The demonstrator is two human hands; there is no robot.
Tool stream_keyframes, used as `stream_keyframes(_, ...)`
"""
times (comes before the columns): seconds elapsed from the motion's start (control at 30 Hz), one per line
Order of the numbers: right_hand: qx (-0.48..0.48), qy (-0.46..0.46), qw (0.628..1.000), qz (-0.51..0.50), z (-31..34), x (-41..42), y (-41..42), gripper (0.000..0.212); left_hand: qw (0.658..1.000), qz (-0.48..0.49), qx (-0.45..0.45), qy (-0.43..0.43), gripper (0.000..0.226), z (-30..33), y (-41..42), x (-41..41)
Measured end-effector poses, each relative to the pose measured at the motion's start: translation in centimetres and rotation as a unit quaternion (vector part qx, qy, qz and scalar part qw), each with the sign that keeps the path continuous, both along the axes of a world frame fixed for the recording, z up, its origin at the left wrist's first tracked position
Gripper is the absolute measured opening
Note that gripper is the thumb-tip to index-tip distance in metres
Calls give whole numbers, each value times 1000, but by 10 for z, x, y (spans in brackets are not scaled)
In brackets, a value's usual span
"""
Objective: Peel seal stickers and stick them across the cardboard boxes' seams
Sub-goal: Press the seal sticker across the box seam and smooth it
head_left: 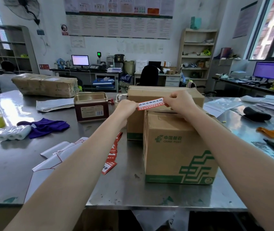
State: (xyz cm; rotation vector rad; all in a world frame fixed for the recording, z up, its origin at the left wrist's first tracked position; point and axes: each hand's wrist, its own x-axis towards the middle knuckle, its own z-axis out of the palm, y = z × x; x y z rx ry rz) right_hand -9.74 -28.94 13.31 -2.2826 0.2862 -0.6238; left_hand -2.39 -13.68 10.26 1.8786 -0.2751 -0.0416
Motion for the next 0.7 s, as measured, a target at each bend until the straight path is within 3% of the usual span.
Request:
stream_keyframes(0.23,34,5,999,7,-2,-7,-4,18,999,-21,-16,22,14,-2,1,-8)
stream_keyframes(0.6,7,4,1000,-6,-8,-11,-5,21,999,-15,-15,27,24,-8,-1,-12)
stream_keyframes(0.7,0,0,1000,-10,-9,-11,-5,21,999,-9,-14,34,17,-11,-1,-12)
